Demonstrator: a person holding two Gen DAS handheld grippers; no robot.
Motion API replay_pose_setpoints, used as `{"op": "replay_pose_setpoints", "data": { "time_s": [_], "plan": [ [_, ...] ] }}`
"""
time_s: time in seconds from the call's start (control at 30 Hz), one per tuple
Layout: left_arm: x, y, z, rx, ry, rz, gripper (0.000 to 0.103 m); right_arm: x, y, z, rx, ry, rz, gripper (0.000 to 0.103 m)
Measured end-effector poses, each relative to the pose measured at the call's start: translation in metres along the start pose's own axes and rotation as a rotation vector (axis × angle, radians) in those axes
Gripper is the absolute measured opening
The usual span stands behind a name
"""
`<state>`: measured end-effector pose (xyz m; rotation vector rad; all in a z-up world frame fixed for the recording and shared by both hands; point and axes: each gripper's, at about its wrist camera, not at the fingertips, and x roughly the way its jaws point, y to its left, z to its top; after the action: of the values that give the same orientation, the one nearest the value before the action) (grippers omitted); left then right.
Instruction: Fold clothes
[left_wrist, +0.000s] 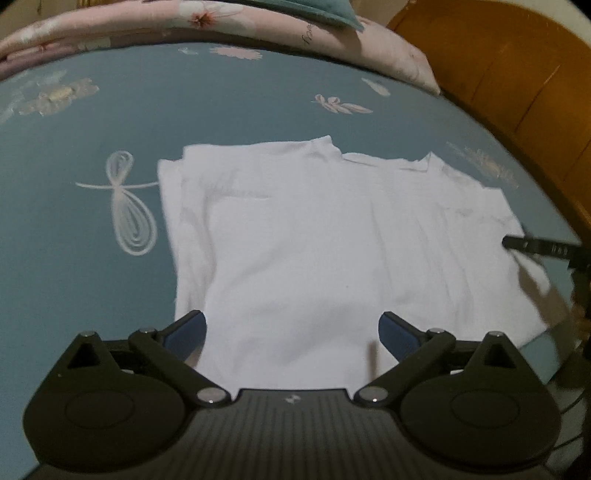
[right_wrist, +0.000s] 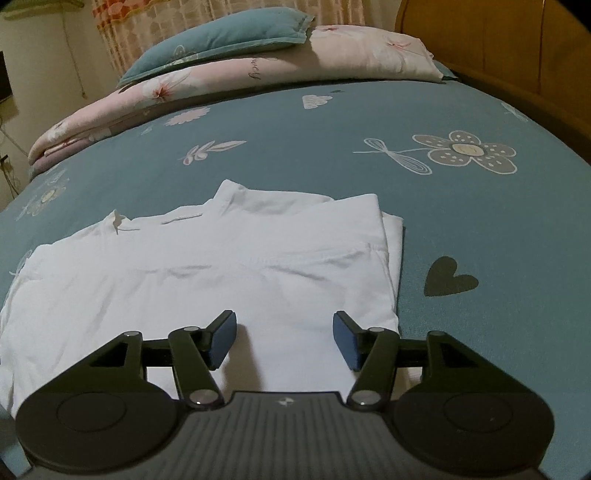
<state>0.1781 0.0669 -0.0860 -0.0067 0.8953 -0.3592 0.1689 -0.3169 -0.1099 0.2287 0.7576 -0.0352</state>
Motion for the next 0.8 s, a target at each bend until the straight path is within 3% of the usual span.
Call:
{"op": "replay_pose_setpoints", "data": {
  "time_s": [0.13,0.3,0.47,0.57,0.67,0.8],
  "plan": [
    [-0.015,-0.004,0.006,0.014,-0.050,0.023,0.100,-0.009,0.003,-0.004,-0.001,-0.002,0.012,0.063],
    [-0.014,0.052,0.009,-0.229,-0.024,-0.118,0.096,-0.024,-0.002,-0.012,0.033,-0.001,0.045,0.063],
    [-0.001,0.105,0.008,-0.454,0.036,-0.283,0.086,-0.036,-0.003,-0.016,0.044,-0.001,0.050,0.063],
    [0.015,0.112,-0.001,-0.498,0.093,-0.367,0.086,-0.042,-0.002,-0.017,0.044,-0.001,0.049,0.063],
    [0.017,0.111,-0.006,-0.513,0.080,-0.447,0.086,-0.047,0.000,-0.018,0.043,-0.001,0.047,0.064],
    [0.010,0.113,-0.009,-0.513,0.037,-0.455,0.086,-0.055,0.003,-0.017,0.036,-0.006,0.028,0.064]
  ]
}}
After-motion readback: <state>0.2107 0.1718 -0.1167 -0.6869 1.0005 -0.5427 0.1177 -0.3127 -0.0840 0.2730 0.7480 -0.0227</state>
